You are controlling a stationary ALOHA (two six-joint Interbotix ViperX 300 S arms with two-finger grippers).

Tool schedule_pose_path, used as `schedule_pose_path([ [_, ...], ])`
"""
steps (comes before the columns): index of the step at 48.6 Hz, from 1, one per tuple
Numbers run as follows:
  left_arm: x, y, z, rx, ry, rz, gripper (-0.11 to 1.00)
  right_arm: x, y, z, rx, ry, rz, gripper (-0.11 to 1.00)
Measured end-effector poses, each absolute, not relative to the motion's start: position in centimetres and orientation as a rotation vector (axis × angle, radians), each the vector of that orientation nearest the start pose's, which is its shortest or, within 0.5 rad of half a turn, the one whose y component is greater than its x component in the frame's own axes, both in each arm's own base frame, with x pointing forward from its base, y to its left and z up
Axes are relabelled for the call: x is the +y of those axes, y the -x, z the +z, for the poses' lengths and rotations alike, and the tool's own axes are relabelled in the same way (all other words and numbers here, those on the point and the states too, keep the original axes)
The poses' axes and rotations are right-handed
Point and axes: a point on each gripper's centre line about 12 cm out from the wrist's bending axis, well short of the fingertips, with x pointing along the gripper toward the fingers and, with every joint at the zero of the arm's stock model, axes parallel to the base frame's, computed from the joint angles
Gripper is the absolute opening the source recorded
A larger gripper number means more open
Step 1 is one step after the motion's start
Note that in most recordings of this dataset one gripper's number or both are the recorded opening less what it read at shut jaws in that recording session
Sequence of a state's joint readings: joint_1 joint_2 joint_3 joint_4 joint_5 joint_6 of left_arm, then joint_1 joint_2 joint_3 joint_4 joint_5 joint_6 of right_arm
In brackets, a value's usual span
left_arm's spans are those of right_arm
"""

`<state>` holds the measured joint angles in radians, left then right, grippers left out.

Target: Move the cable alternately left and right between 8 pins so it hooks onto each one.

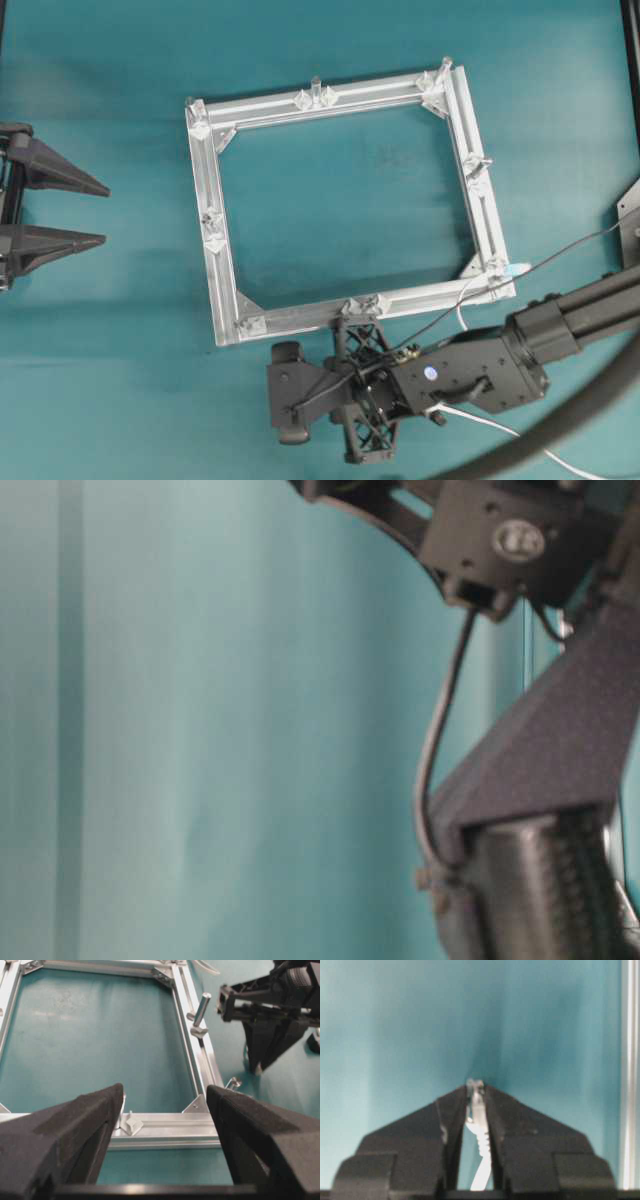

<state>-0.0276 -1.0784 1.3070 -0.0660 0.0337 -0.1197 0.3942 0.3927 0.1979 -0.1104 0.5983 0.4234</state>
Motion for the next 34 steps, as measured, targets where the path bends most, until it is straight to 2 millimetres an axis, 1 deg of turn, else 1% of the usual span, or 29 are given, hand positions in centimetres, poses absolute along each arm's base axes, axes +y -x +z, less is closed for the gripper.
schedule_pose_path([
  [4,-0.5,-17.0,22.3,0.263,0.184,-0.005,0.78,16.9,-42.5,11.5,1.203,-0.025,0.072,0.13],
  [8,-0.5,-17.0,22.2,0.264,0.184,-0.005,0.78,16.8,-42.2,13.8,1.169,-0.060,0.039,0.13],
  [12,-0.5,-17.0,22.2,0.264,0.183,-0.005,0.78,16.1,-41.7,16.0,1.138,-0.101,-0.019,0.13],
  [20,-0.5,-16.9,21.9,0.272,0.183,-0.004,0.78,14.4,-39.7,19.4,1.112,-0.216,-0.232,0.13],
  [25,-0.5,-16.8,21.8,0.272,0.181,-0.005,0.78,14.0,-38.5,20.1,1.107,-0.304,-0.360,0.13],
  [28,-0.5,-16.7,21.7,0.272,0.181,-0.005,0.78,13.9,-37.5,20.2,1.102,-0.382,-0.451,0.13],
  [34,-0.5,-16.4,21.6,0.263,0.181,-0.004,0.78,14.0,-36.5,20.0,1.082,-0.521,-0.576,0.13],
])
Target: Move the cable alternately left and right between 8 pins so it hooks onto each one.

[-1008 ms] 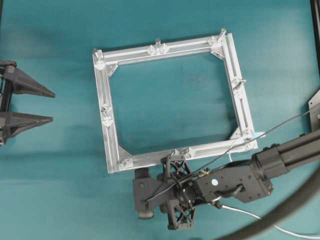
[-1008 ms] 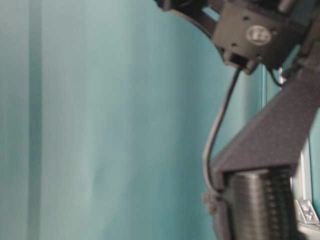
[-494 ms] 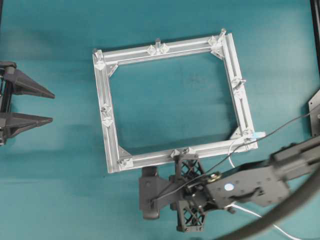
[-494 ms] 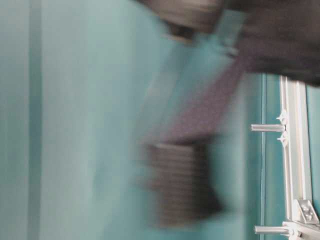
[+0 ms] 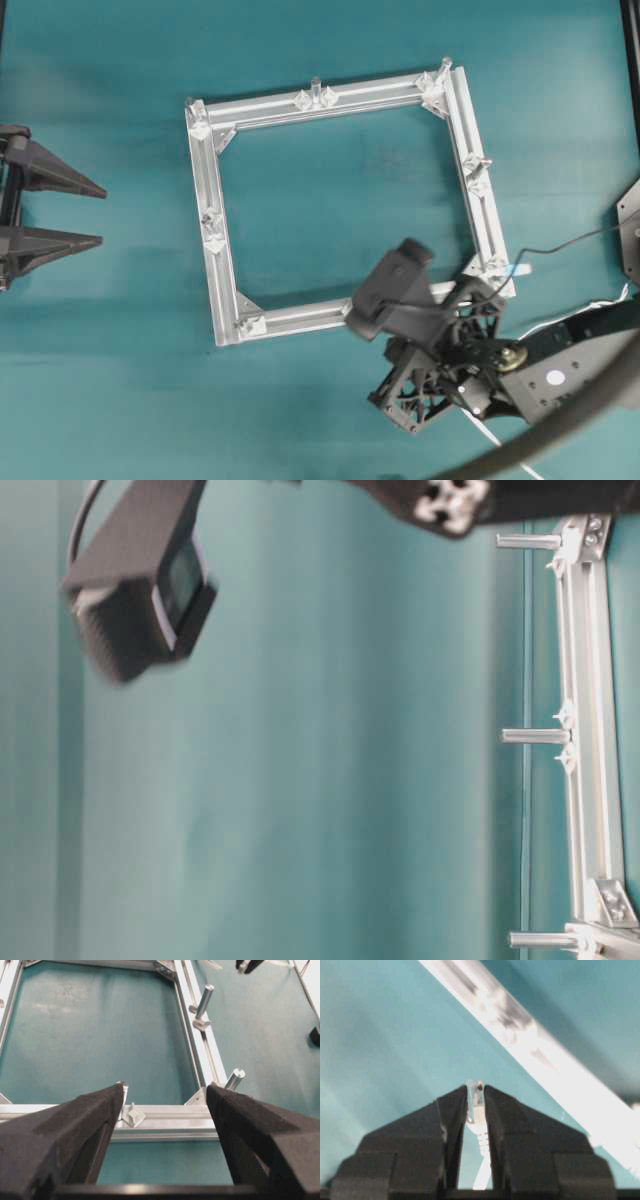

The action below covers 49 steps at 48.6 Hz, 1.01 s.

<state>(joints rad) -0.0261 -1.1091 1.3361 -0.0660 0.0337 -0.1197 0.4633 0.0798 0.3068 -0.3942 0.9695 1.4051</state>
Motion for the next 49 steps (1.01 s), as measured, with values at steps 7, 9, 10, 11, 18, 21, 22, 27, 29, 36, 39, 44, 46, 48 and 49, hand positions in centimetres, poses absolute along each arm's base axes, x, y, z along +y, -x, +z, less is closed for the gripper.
schedule_pose_path([
  [7,-0.4,-16.3,21.6,0.253,0.184,0.000,0.78,13.3,-35.9,19.0,1.066,-0.597,-0.669,0.13],
  [9,-0.4,-16.3,21.6,0.254,0.184,0.002,0.78,12.9,-35.8,18.6,1.067,-0.603,-0.689,0.13],
  [10,-0.4,-16.2,21.5,0.256,0.182,0.002,0.78,12.6,-35.8,18.4,1.066,-0.606,-0.696,0.13],
  [11,-0.3,-16.2,21.5,0.257,0.182,0.003,0.78,12.2,-35.8,18.3,1.065,-0.610,-0.700,0.13],
  [18,-0.3,-16.0,20.8,0.292,0.183,0.008,0.78,8.5,-36.8,17.2,1.038,-0.661,-0.726,0.13],
  [21,-0.3,-16.0,20.6,0.303,0.182,0.008,0.78,6.9,-37.5,17.1,1.017,-0.676,-0.709,0.13],
  [22,-0.3,-16.0,20.5,0.306,0.182,0.008,0.78,6.4,-37.8,17.1,1.008,-0.682,-0.705,0.13],
  [27,-0.3,-16.0,20.5,0.311,0.182,0.009,0.78,3.7,-38.9,17.2,0.975,-0.686,-0.665,0.13],
  [29,-0.3,-16.0,20.5,0.309,0.183,0.010,0.78,2.6,-39.2,17.3,0.974,-0.677,-0.652,0.13],
  [36,-0.3,-16.0,20.5,0.309,0.183,0.010,0.78,0.1,-39.5,17.1,1.009,-0.633,-0.620,0.13],
  [39,-0.3,-16.0,20.5,0.311,0.181,0.008,0.78,0.0,-39.7,16.9,1.038,-0.589,-0.575,0.13],
  [44,-0.3,-16.0,20.5,0.311,0.181,0.010,0.78,-0.1,-40.5,16.6,1.083,-0.523,-0.497,0.13],
  [46,-0.3,-16.0,20.5,0.311,0.182,0.009,0.78,0.0,-40.9,16.4,1.100,-0.493,-0.461,0.13],
  [48,-0.3,-16.0,20.5,0.311,0.181,0.010,0.78,0.2,-41.4,16.3,1.123,-0.459,-0.425,0.13],
  [49,-0.3,-16.0,20.5,0.309,0.181,0.010,0.78,0.3,-41.6,16.2,1.131,-0.447,-0.411,0.13],
])
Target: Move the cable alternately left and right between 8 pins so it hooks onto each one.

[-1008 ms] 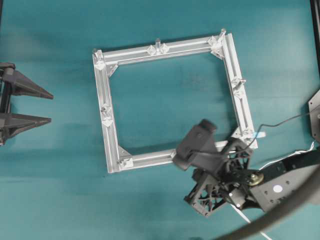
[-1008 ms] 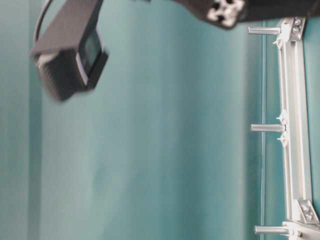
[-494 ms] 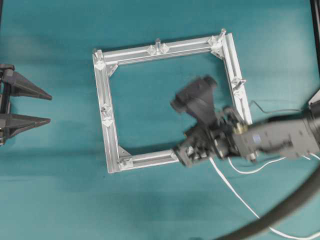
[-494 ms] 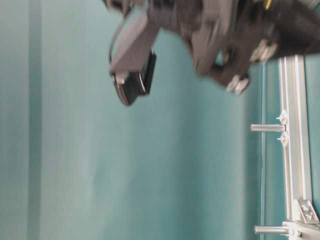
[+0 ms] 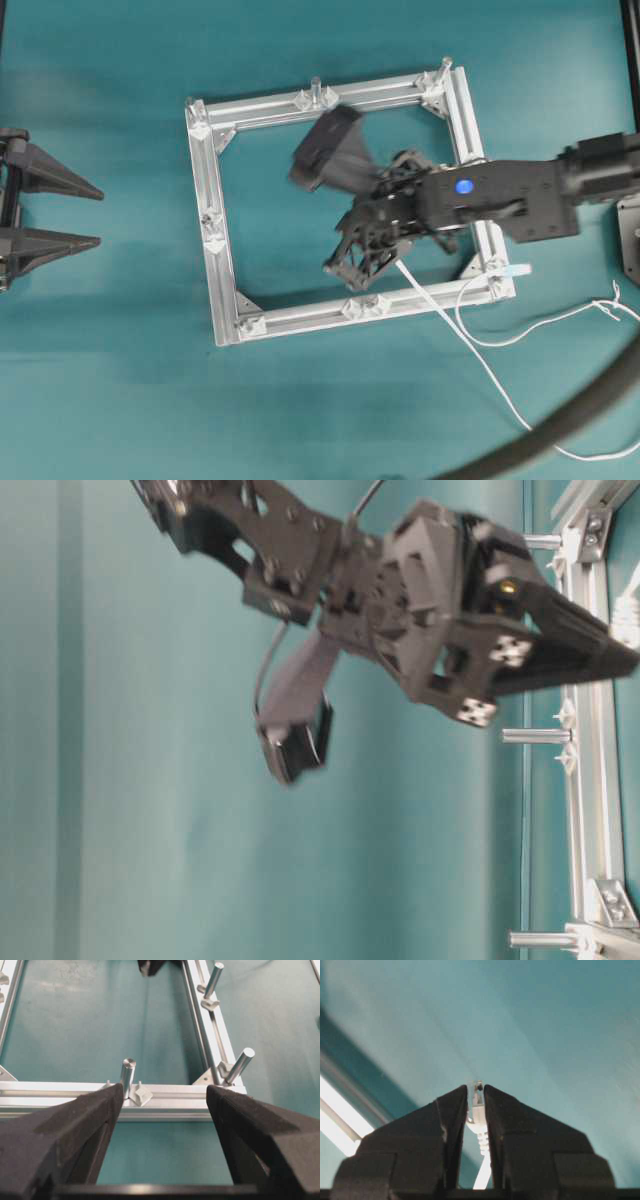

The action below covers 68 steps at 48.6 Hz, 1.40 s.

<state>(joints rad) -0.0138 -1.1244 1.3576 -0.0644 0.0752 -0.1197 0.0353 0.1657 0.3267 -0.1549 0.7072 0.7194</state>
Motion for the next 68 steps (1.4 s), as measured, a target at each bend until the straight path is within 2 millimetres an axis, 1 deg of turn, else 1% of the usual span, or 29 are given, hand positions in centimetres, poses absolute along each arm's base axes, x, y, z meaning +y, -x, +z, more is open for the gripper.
schedule_pose_path([
  [3,-0.3,-16.0,20.5,0.311,0.181,0.010,0.78,0.5,-42.3,16.3,1.159,-0.397,-0.365,0.13],
  [12,-0.3,-16.0,20.5,0.311,0.181,0.008,0.78,0.8,-45.2,17.2,1.234,-0.178,-0.212,0.13],
  [19,-0.3,-16.0,20.5,0.311,0.181,0.008,0.78,1.7,-46.7,17.4,1.279,-0.022,-0.102,0.13],
  [29,-0.3,-15.9,20.2,0.318,0.181,0.011,0.78,4.8,-47.8,17.5,1.276,0.171,0.062,0.13],
  [38,-0.3,-15.7,19.7,0.330,0.181,0.012,0.78,8.5,-47.7,17.6,1.253,0.384,0.228,0.13],
  [49,-0.3,-15.7,19.4,0.338,0.177,0.011,0.78,11.6,-48.0,18.1,1.199,0.589,0.391,0.13],
  [57,-0.3,-15.6,19.3,0.340,0.178,0.012,0.78,13.3,-49.1,18.3,1.160,0.657,0.446,0.13],
  [68,-0.3,-15.6,19.3,0.340,0.178,0.012,0.78,14.8,-51.2,17.5,1.132,0.684,0.482,0.13],
])
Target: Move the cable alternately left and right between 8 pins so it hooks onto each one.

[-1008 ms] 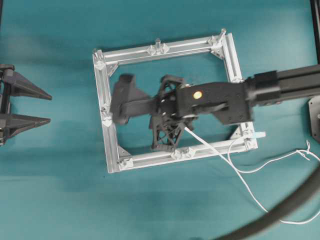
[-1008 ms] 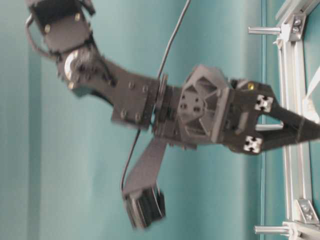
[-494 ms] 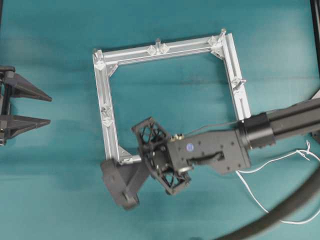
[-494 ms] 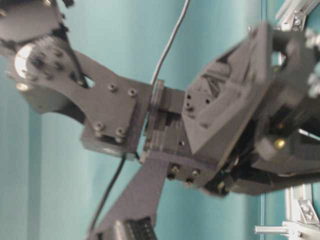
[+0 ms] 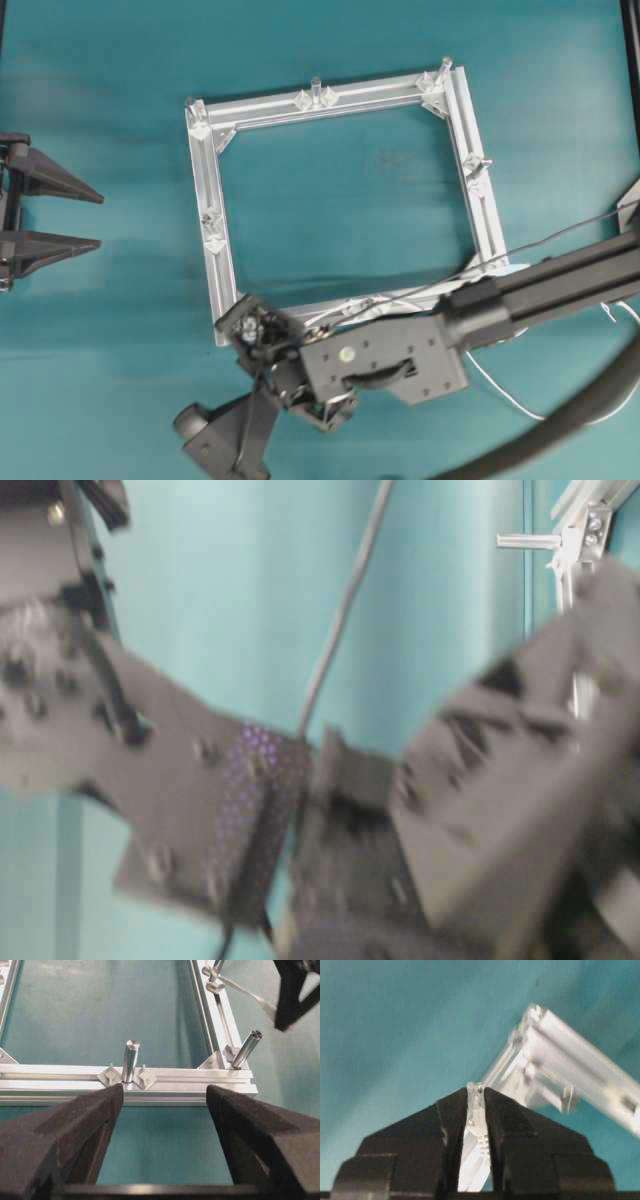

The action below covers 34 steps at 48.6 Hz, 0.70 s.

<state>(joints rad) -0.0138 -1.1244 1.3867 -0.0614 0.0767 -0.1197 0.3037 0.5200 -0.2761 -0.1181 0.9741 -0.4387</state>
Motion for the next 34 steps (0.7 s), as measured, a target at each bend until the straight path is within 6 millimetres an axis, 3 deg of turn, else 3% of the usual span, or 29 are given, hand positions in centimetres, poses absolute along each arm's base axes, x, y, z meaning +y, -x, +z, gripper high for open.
schedule_pose_path([
  [19,-0.3,-15.6,19.3,0.340,0.178,0.012,0.78,17.2,-54.8,17.3,1.066,0.596,0.459,0.13],
  [25,-0.3,-15.6,19.3,0.340,0.178,0.012,0.78,17.3,-56.5,17.2,1.063,0.423,0.346,0.13],
  [34,-0.3,-15.6,19.3,0.340,0.176,0.012,0.78,15.5,-58.4,17.3,1.088,0.081,0.114,0.13],
])
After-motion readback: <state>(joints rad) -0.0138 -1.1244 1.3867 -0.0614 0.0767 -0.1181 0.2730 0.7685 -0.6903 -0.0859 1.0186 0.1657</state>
